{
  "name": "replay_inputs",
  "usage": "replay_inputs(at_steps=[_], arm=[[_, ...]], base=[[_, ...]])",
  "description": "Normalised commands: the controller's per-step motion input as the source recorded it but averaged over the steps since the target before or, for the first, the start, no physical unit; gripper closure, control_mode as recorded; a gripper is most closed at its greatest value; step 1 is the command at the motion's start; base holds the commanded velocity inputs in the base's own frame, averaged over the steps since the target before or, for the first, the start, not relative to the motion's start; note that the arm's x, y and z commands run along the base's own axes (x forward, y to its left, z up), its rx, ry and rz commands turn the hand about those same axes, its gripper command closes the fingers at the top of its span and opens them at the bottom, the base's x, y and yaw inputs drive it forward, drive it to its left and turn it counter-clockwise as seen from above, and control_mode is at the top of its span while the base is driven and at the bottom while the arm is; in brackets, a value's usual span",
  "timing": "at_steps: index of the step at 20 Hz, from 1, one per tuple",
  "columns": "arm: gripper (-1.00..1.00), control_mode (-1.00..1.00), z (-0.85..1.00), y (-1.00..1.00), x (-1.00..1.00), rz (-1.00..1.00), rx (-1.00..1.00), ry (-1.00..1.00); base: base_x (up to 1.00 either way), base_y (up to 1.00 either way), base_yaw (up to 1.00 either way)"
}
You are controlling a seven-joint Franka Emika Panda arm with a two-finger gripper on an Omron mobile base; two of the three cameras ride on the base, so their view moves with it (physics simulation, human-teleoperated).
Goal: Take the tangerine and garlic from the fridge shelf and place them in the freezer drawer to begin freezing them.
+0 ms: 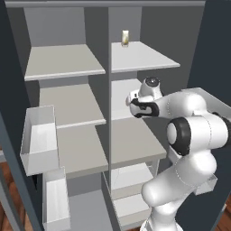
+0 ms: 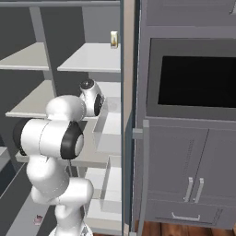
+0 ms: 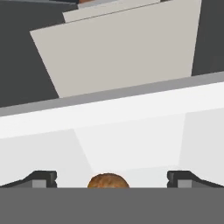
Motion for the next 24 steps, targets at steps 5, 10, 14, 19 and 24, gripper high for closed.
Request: replay_inputs(at_steps=[5,10,14,19,24], arm=[[-1.00,-1.00,-0.12,-0.11,0.44,0.00,0.00,0.00],[-1.00,-1.00,-0.19,-0.01,0.35,0.00,0.00,0.00],[-1.00,-1.00,-0.23,0.00,0.35,0.00,0.00,0.00],[-1.00,-1.00,-0.16,0.00,0.43,0.00,0.00,0.00],[-1.00,-1.00,-0.15,0.00,0.37,0.00,0.00,0.00]], base=[[0.00,0.00,0.00],[0.00,0.00,0.00],[0.00,0.00,0.00],[0.00,0.00,0.00],[0.00,0.00,0.00]])
